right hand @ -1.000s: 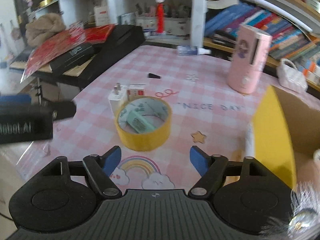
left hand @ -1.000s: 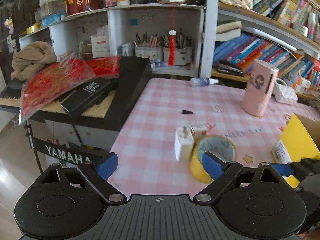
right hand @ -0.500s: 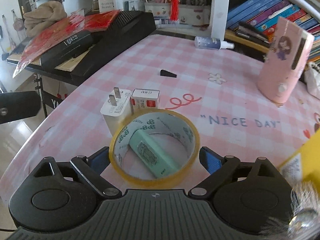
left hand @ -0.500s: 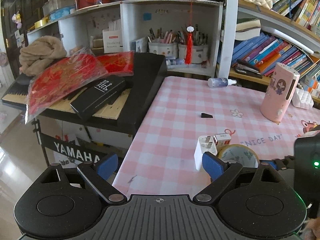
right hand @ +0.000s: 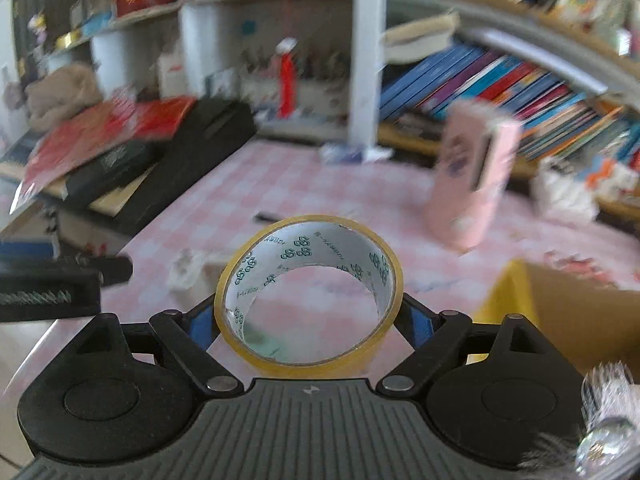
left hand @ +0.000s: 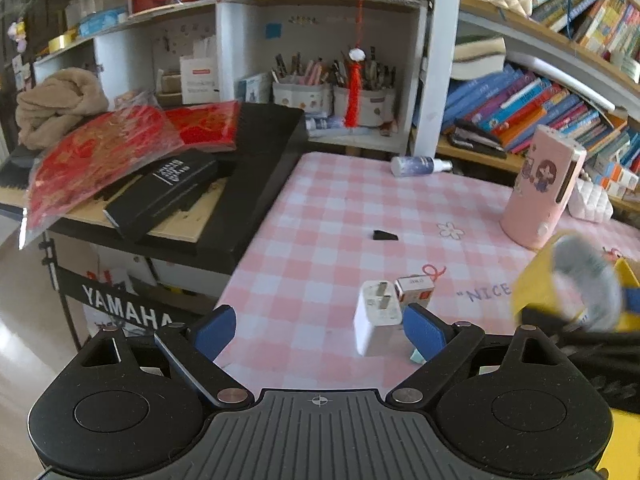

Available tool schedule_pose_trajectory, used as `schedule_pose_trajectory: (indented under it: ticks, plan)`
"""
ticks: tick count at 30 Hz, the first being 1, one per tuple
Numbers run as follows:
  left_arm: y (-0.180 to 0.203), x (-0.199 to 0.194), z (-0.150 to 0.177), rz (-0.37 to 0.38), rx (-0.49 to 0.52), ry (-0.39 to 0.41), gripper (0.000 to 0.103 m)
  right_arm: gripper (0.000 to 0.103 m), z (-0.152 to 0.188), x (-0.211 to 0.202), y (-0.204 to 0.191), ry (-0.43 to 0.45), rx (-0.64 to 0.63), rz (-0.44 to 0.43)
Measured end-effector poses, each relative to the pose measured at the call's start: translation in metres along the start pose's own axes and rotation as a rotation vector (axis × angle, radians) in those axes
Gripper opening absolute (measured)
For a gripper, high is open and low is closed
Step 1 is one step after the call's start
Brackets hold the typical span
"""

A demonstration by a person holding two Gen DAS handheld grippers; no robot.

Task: Organize objects
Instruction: 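Grasp the yellow tape roll with the right tool while the left tool grasps the white plug, then carry the tape roll and white plug with both tools over the yellow box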

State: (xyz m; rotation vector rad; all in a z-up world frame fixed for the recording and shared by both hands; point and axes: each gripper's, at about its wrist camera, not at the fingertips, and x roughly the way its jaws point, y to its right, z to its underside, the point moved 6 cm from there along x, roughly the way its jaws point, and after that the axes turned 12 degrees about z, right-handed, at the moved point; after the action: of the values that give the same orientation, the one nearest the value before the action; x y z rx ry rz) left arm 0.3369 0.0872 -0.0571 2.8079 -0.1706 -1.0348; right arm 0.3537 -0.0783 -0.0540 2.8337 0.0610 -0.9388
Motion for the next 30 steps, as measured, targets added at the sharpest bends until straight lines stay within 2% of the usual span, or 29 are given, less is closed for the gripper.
schedule_pose_trajectory:
  ticks: [4,7,9,12,16,18,21,25,30]
  plan:
    - [0.01,0.01,-0.001,0.039,0.016,0.001,0.091,0.088,-0.005,-0.011,0.016,0.055,-0.016,0.06]
    - [0.016,0.023,0.002,0.05,0.049,-0.022,0.078,0.088,-0.007,-0.017,0.023,0.084,-0.013,0.076]
    - [0.018,0.033,0.006,0.059,0.052,-0.048,0.066,0.088,-0.01,-0.019,0.023,0.101,-0.017,0.079]
    - [0.02,0.049,0.011,0.058,0.061,-0.081,0.056,0.088,-0.012,-0.019,0.024,0.114,-0.015,0.071]
    - [0.023,0.071,0.012,0.044,0.083,-0.096,0.05,0.088,-0.012,-0.018,0.025,0.105,-0.006,0.06]
    - [0.024,0.083,0.012,0.034,0.1,-0.116,0.037,0.088,-0.011,-0.019,0.024,0.099,-0.008,0.055]
    - [0.024,0.092,0.013,0.048,0.106,-0.141,0.025,0.088,-0.01,-0.02,0.022,0.094,-0.012,0.051]
    - [0.021,0.081,0.014,0.06,0.092,-0.129,0.025,0.087,-0.007,-0.022,0.02,0.083,-0.014,0.047]
    - [0.005,0.037,0.012,0.068,0.05,-0.074,0.025,0.088,-0.006,-0.03,0.021,0.078,0.009,0.042]
